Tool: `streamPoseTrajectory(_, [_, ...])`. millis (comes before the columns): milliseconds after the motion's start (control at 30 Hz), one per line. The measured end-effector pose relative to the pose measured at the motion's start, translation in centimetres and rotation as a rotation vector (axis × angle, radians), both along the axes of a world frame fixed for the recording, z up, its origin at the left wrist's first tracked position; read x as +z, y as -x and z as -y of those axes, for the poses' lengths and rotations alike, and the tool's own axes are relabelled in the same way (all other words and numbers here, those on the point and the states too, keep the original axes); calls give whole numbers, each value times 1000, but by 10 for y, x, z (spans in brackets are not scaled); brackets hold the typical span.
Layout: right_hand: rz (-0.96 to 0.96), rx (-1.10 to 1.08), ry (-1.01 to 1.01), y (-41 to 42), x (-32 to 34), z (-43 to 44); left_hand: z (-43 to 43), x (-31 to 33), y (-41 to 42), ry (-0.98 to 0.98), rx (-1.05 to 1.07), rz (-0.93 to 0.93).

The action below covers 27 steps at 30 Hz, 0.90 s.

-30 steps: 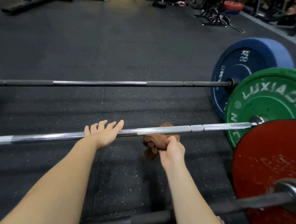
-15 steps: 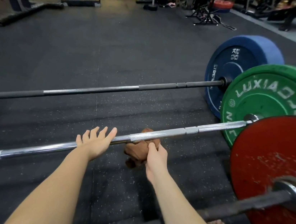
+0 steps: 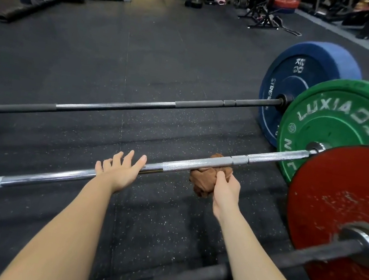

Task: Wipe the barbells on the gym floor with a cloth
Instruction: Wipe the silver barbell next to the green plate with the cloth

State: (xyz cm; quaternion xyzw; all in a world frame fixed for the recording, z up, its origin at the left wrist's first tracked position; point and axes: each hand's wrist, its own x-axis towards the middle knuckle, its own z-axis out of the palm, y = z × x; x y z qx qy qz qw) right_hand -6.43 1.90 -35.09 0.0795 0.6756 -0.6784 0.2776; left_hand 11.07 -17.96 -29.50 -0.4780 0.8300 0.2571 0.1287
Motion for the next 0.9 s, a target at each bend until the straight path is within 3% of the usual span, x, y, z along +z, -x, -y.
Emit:
streamPoseTrajectory(267, [56,119,28,-33,4,21,4,-2,2,5,-7,13])
streamPoseTrajectory(767, [113,-398,185,35,11,-21,6,-1,0,-13,-24,8])
streamPoseTrajectory(900, [103,-302,146,25,7,-14,7,-3,1,-13,-29,19])
